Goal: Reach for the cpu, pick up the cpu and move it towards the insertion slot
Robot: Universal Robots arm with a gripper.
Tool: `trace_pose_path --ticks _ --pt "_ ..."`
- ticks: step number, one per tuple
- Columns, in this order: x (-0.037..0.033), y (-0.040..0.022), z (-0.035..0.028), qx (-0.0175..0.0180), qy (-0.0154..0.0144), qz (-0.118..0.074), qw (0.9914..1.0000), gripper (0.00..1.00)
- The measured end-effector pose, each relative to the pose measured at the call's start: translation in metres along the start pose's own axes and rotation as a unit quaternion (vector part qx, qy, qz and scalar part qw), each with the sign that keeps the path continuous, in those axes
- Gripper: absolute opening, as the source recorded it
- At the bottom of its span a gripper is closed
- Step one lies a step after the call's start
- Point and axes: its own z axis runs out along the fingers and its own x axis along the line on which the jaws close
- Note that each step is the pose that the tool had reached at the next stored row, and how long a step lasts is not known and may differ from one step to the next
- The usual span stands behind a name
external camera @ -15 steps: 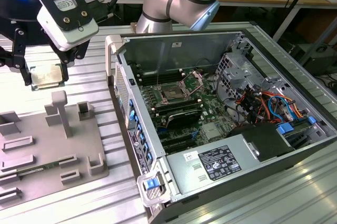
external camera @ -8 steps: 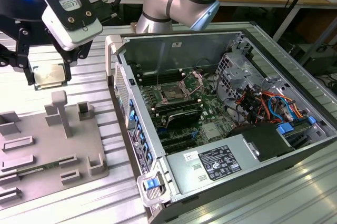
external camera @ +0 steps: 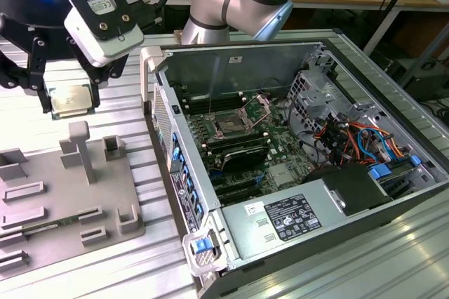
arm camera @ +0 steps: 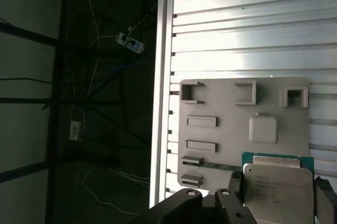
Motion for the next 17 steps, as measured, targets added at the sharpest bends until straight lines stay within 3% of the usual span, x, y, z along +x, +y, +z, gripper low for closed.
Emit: trace_pose_path --ticks 17 --pt "-0.0109 -0.0007 -0.0005 0.0 0.0 0.0 1.0 0.55"
